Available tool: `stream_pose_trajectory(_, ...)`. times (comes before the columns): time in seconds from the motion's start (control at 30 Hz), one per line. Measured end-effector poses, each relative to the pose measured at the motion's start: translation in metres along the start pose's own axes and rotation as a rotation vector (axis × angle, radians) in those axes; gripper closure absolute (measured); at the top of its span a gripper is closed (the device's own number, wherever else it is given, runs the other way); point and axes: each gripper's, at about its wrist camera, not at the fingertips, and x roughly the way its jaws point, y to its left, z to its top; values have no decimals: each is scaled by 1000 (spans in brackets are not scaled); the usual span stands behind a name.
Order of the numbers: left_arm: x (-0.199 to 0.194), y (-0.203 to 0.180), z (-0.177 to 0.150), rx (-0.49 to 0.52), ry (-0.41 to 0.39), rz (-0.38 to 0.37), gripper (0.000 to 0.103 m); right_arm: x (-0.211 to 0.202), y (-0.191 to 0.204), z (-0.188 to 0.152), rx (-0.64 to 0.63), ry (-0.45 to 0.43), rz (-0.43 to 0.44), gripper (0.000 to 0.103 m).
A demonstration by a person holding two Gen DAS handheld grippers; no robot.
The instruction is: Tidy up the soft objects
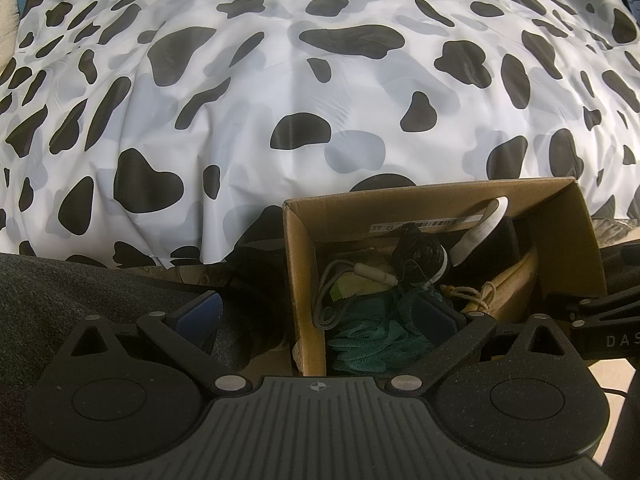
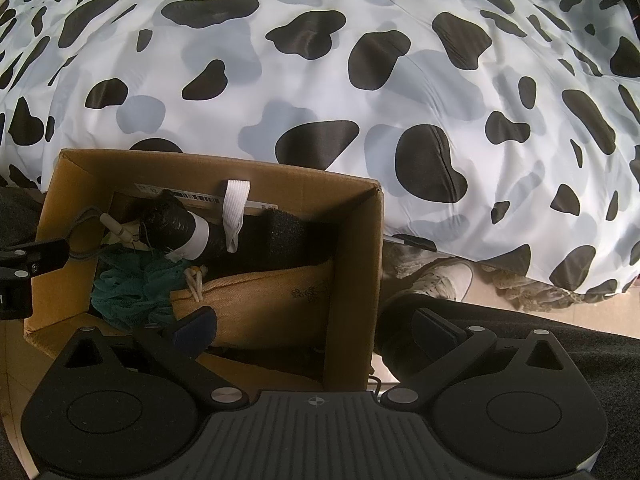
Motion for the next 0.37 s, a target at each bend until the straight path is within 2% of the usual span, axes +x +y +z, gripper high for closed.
stream_pose_trajectory(0.37, 0, 1, -1, -3, -6, -12, 0, 0, 0, 0, 1, -1, 0, 0)
